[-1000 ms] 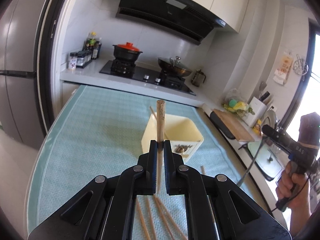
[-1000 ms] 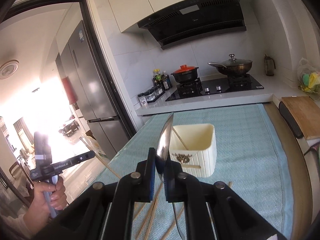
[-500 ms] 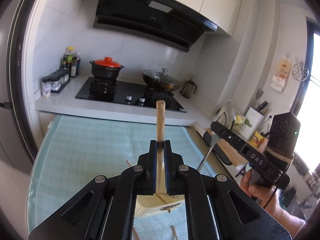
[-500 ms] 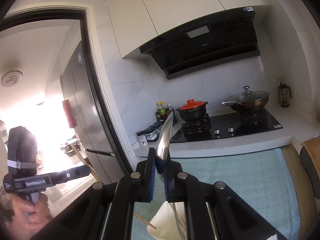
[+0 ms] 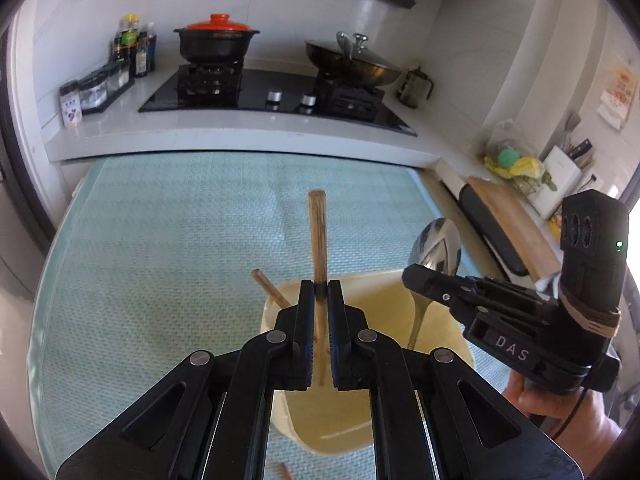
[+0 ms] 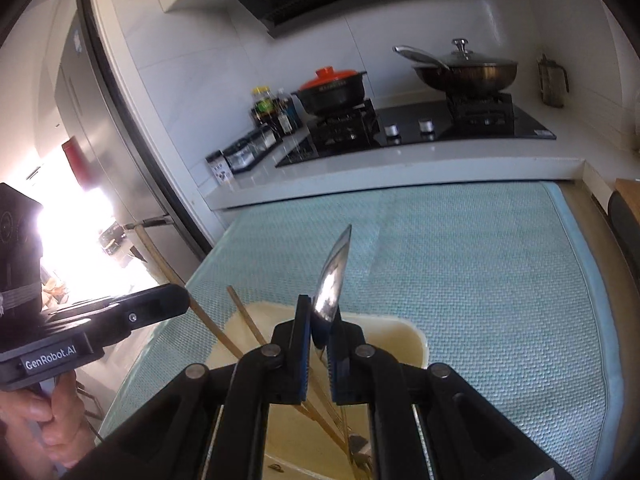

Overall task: Organize utensils
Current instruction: 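Carry the chopstick and spoon to the cream holder and release them inside, then withdraw both open tools back over the remaining chopsticks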

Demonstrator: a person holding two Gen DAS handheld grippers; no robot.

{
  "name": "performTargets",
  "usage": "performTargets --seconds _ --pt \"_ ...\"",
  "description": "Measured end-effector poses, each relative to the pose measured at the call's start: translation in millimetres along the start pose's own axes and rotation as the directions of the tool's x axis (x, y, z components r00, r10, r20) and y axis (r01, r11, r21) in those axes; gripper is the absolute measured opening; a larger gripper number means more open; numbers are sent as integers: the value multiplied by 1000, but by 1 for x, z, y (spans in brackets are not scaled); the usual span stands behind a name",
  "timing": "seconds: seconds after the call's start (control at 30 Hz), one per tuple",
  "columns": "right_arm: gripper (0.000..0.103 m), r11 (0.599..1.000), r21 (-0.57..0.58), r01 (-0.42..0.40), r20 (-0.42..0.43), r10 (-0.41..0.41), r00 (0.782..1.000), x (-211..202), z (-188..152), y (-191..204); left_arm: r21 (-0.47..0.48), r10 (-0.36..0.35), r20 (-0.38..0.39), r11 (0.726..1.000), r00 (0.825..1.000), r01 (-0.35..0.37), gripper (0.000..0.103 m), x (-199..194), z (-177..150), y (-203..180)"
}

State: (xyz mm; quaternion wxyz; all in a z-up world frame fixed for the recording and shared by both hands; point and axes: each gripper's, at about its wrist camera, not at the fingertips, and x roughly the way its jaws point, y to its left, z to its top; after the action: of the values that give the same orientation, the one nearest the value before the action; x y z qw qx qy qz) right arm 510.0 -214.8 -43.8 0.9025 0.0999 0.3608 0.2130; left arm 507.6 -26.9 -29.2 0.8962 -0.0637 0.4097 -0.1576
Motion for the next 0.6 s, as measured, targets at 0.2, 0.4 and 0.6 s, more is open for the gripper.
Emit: performTargets --seconds 0.2,0.4,0.6 --pt "60 997 2 83 -32 -83 996 -12 15 6 -44 53 50 998 997 -50 62 -25 7 6" --pt "66 990 -62 129 95 -123 988 -100 28 26 20 83 223 996 971 -90 91 -134 -19 3" --pt "74 929 -258 266 220 -211 952 -209 -21 59 90 288 399 932 870 -350 103 -228 -105 -3"
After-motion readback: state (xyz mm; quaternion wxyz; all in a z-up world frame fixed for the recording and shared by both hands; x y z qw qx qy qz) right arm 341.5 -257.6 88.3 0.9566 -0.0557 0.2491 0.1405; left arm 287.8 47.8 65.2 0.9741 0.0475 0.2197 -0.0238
